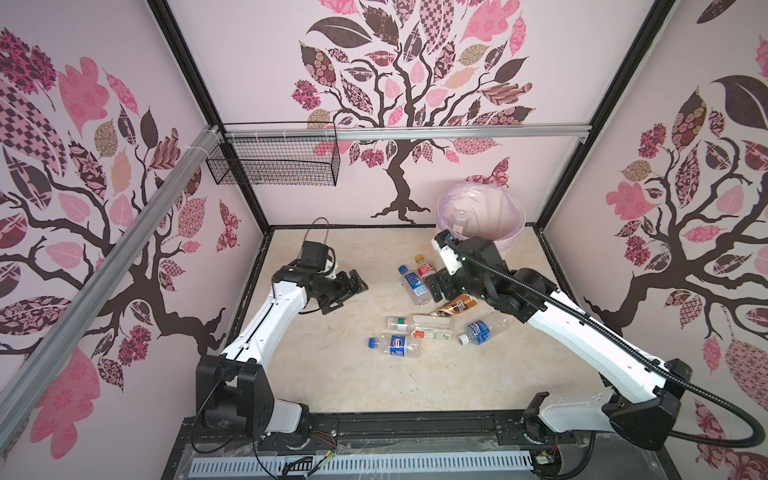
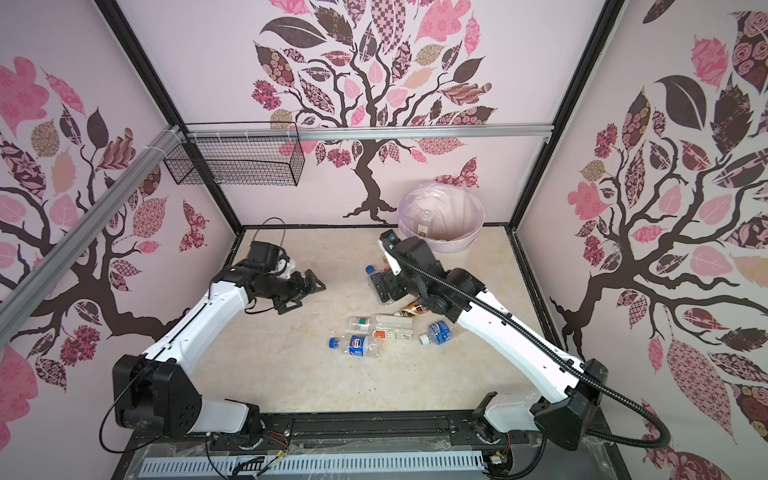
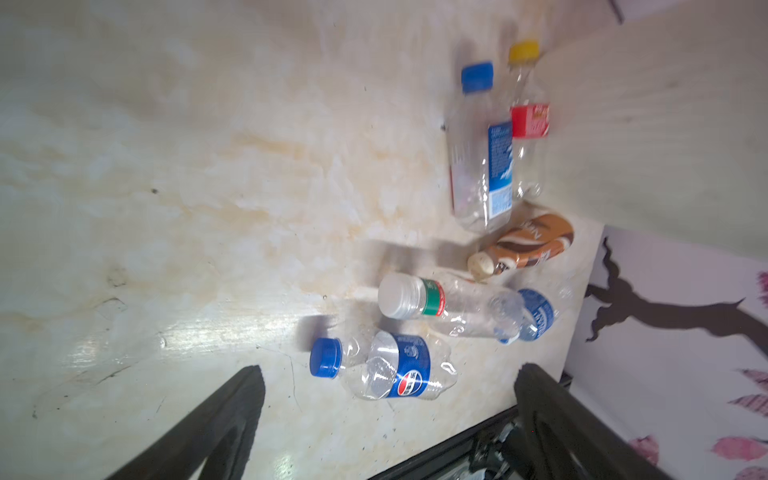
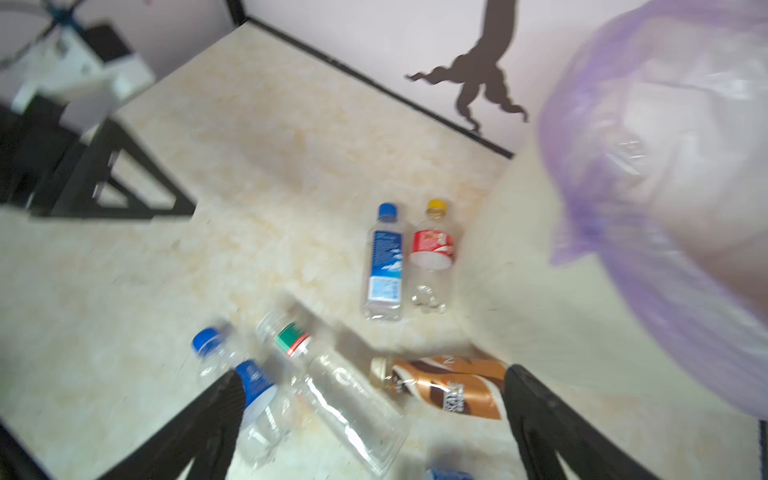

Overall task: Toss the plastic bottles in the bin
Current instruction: 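Reach the right gripper down to the blue-label Pepsi bottle and close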

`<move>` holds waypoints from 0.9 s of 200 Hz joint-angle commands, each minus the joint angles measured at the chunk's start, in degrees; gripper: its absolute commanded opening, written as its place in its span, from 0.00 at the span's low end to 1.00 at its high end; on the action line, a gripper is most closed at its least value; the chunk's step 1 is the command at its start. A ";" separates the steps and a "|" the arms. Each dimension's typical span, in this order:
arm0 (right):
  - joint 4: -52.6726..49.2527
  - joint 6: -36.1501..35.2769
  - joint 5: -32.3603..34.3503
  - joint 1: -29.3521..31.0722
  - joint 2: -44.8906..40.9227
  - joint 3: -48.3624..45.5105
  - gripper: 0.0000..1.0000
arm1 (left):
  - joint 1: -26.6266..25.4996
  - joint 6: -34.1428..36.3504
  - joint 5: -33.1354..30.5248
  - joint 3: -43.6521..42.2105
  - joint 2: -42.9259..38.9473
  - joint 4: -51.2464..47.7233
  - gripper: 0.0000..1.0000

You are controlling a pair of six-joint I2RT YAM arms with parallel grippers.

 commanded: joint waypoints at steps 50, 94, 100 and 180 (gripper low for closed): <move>-2.17 -1.88 -3.37 12.19 2.65 -11.97 0.99 | 8.65 -15.18 13.19 -8.84 -6.43 19.74 0.98; 4.02 -2.44 -6.77 12.32 7.33 -15.52 1.00 | 8.74 -18.20 12.24 -10.12 -8.11 22.48 0.98; 4.27 -2.26 -6.76 12.36 8.37 -15.14 0.99 | 8.77 -18.21 12.26 -10.25 -8.27 22.41 0.98; 7.82 -1.97 -7.72 12.37 20.87 -12.25 0.87 | 9.50 -16.67 12.61 -11.85 -8.82 21.65 0.98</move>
